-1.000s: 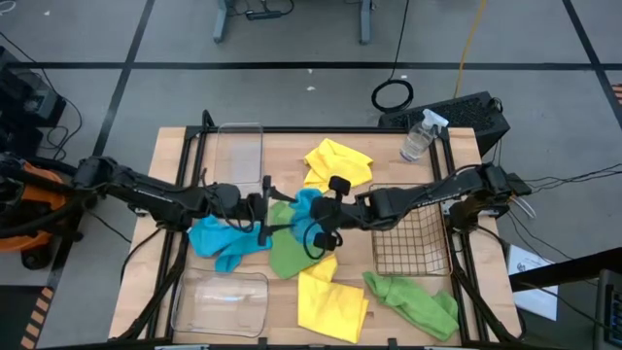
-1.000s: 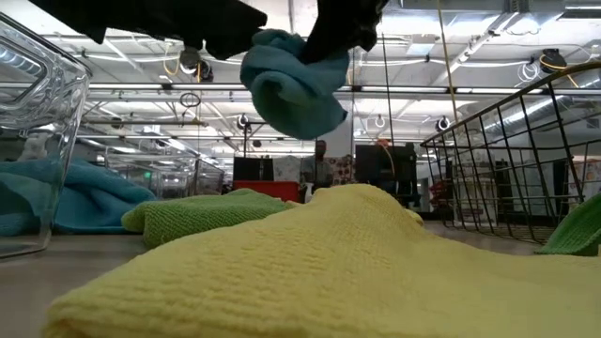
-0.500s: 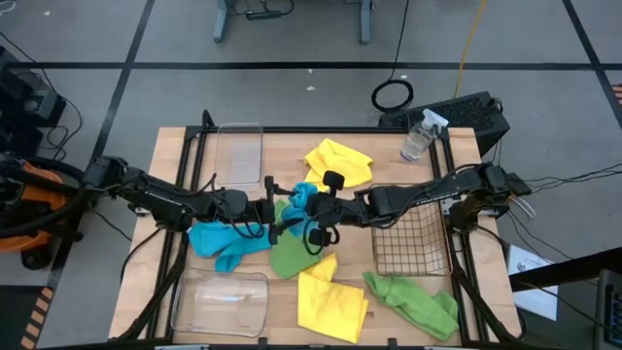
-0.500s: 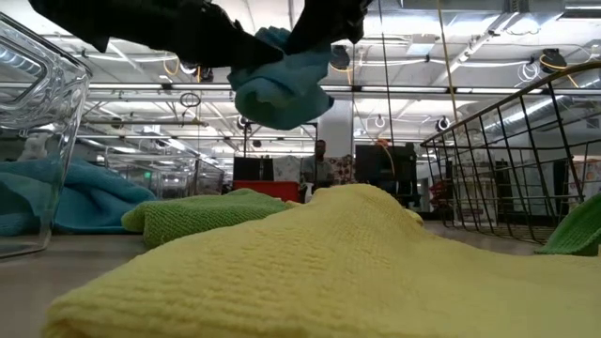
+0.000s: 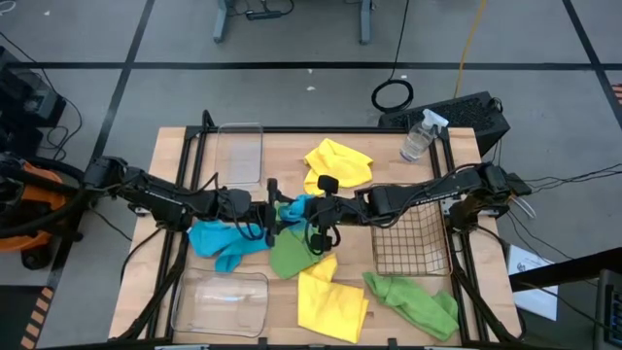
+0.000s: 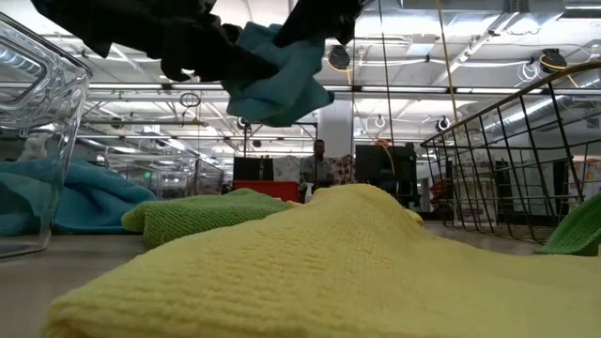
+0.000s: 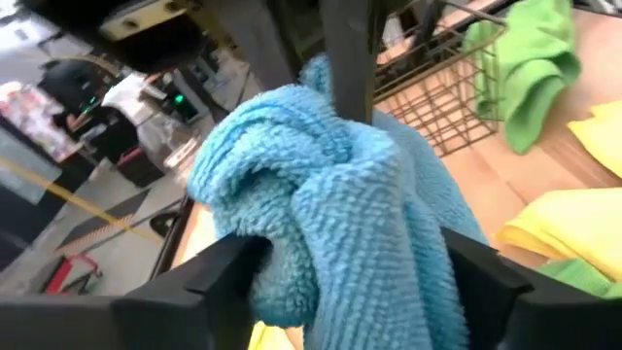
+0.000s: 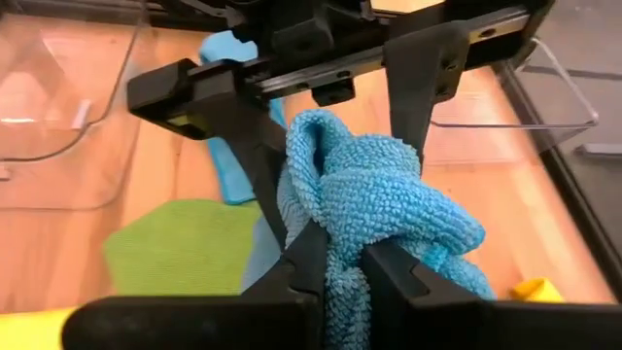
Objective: Sort microfiber towel by color & place in baskets
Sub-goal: Put the right blue microfiber cloth into the top transparent bin
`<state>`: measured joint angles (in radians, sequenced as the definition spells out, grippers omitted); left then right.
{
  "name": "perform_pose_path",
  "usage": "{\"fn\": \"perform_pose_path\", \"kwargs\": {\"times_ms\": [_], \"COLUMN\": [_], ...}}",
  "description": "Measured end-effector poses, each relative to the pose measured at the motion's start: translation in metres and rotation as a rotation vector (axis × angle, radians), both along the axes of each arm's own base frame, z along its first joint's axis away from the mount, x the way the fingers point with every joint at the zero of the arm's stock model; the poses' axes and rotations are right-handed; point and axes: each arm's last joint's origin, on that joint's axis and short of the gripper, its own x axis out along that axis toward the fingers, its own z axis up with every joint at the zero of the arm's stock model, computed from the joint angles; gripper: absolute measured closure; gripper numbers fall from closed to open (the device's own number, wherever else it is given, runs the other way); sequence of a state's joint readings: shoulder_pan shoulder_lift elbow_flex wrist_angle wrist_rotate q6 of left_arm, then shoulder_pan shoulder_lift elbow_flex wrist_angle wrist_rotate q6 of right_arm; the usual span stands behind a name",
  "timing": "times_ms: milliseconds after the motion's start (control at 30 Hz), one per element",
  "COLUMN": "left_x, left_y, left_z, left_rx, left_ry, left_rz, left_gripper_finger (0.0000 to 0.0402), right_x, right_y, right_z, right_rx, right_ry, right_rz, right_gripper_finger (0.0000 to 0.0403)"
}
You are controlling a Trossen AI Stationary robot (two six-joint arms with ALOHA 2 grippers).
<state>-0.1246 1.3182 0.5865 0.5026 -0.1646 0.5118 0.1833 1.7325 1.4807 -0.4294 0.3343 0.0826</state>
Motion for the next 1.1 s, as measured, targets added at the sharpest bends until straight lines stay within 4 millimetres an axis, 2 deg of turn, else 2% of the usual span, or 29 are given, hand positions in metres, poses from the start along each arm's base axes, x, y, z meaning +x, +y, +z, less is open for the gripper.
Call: {"fn": "perform_pose_path", "kwargs": {"times_ms": [200, 300, 367, 567, 767, 933, 1100], "left_x": [0.000, 0.000, 0.000, 0.000, 0.000, 0.001, 0.001], "left_y": [-0.001, -0.001, -0.001, 0.000, 0.008, 0.020, 0.021], "left_z": [0.000, 0.000, 0.000, 0.000, -0.003, -0.002, -0.002], "left_rx": [0.016, 0.016, 0.014, 0.020, -0.003, -0.073, -0.130], "left_ry": [0.002, 0.004, 0.004, 0.002, 0.025, 0.014, 0.010], "left_rz": [-0.040, -0.044, -0.045, 0.008, 0.074, 0.136, 0.094], "left_gripper_finger": [0.0286, 0.0356, 0.0382, 0.0360, 0.0374, 0.0373, 0.0368], "right_x": [0.000, -0.001, -0.003, -0.013, -0.029, -0.035, -0.032], "right_y": [0.001, 0.001, 0.003, 0.016, 0.045, 0.066, 0.064], "right_z": [-0.001, -0.001, -0.002, -0.007, -0.009, -0.006, -0.005], "right_rx": [0.039, 0.049, 0.052, -0.089, -0.272, -0.312, -0.288], "right_ry": [-0.001, 0.007, 0.019, 0.074, 0.078, 0.029, -0.019], "right_rz": [-0.020, -0.037, -0.051, -0.154, -0.220, -0.212, -0.278], "right_gripper_finger": [0.0355, 0.0325, 0.0296, 0.0197, 0.0116, 0.0100, 0.0100]}}
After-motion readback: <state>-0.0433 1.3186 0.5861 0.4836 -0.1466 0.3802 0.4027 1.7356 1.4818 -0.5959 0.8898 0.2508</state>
